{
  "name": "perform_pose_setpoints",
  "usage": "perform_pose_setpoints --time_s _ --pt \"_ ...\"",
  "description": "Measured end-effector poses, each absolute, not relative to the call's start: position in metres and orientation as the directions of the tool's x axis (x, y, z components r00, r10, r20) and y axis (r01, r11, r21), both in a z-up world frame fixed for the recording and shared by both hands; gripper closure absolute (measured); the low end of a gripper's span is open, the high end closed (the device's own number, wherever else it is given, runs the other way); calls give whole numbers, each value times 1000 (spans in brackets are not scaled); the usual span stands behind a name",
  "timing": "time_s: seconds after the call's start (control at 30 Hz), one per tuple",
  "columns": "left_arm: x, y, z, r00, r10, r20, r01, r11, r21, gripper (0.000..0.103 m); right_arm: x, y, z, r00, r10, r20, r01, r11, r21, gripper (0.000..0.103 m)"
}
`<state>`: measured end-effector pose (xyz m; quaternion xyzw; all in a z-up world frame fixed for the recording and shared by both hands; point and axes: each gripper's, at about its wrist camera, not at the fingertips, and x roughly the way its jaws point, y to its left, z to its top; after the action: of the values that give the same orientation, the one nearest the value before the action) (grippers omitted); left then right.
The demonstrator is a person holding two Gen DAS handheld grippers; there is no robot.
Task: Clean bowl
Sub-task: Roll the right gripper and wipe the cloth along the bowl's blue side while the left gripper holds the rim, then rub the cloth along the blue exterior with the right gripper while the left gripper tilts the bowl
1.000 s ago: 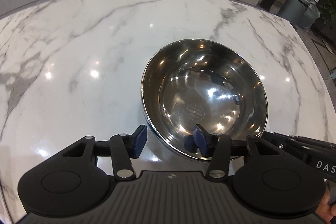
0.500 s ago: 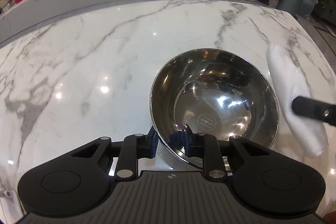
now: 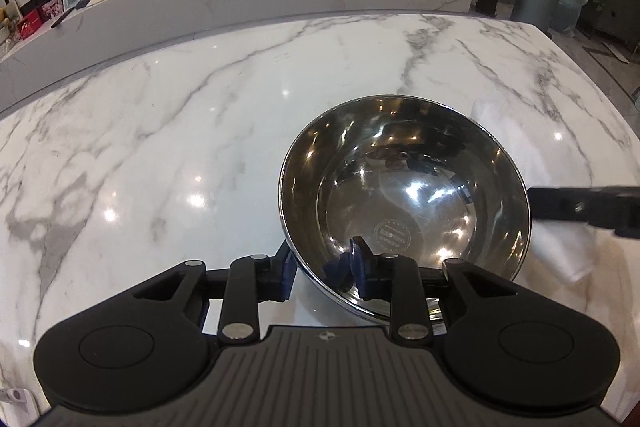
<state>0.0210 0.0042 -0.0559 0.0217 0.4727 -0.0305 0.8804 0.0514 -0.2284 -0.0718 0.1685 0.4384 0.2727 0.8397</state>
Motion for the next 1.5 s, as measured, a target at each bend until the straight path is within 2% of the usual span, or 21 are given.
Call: perform_pose_setpoints --time_s 0.2,0.47,0.57,0.67,0.8,1.0,1.33,1.47,1.5 --pt "22 1 -56 549 -33 -835 101 994 28 75 46 -219 -71 444 607 -659 -373 794 481 91" --pt "22 -9 -58 557 -63 -828 171 985 39 75 42 -209 -76 415 528 -741 -402 837 371 91" --pt "22 -9 -57 550 -61 -833 152 988 28 74 40 -212 -71 439 531 -725 -415 836 360 91" --pt "23 -5 -57 538 -55 -841 121 993 12 69 39 -216 -62 468 537 -702 -437 831 344 91" --pt "23 -5 -57 530 -63 -846 120 993 1 69 38 -219 -48 507 540 -671 -482 824 299 91" --pt "23 -6 -56 533 -67 -843 139 990 10 77 38 -222 -37 533 544 -648 -515 816 261 91" --pt "22 -7 -54 533 -85 -842 179 984 15 81 40 -209 -58 445 523 -727 -537 805 251 92" --pt "23 -4 -54 518 -88 -851 146 989 -14 77 37 -201 -65 403 521 -752 -556 792 250 92" --pt "23 -4 -54 512 -91 -854 141 990 -20 70 36 -200 -66 396 519 -757 -561 790 248 92"
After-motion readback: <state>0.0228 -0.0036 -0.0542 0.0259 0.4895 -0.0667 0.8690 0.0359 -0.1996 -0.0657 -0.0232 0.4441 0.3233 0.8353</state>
